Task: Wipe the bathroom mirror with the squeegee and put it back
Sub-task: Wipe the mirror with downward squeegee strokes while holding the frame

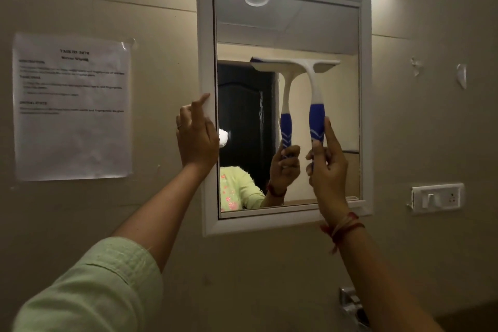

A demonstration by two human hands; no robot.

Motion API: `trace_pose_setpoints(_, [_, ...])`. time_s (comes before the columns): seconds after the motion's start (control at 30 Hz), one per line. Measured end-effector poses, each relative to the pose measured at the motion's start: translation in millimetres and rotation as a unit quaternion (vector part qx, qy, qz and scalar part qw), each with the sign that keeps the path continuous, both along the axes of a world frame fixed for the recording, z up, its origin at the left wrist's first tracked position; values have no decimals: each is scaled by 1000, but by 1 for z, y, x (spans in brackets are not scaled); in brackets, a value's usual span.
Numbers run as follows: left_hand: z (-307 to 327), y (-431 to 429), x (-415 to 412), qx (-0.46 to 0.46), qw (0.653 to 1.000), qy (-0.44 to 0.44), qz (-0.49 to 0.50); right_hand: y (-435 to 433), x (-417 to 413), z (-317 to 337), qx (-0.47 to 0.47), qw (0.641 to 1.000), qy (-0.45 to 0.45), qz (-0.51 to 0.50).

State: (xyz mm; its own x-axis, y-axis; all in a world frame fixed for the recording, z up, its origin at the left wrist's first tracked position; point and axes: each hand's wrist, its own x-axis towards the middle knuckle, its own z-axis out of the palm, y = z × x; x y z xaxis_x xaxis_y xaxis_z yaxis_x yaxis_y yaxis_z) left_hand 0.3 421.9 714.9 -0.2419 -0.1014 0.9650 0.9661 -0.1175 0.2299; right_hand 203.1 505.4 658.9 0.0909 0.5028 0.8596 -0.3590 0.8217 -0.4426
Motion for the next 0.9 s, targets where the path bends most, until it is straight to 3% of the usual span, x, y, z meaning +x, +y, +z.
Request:
trace_pose_setpoints(0.13, [0,-2,1,-2,1000,2,1,2,2,-4,-5,1000,-8,-10])
trace_pose_setpoints(0.33, [1,-1,2,2,1000,6,-5,-5,8,-86,-58,997,-41,42])
trace_pose_setpoints(0.6, [1,0,1,2,1000,0,2,-6,13,-31,-51,997,-24,48])
trace_pose_setpoints(0.9, [0,-2,3,1,1000,2,0,-17,20,-120,-118,989,-62,67])
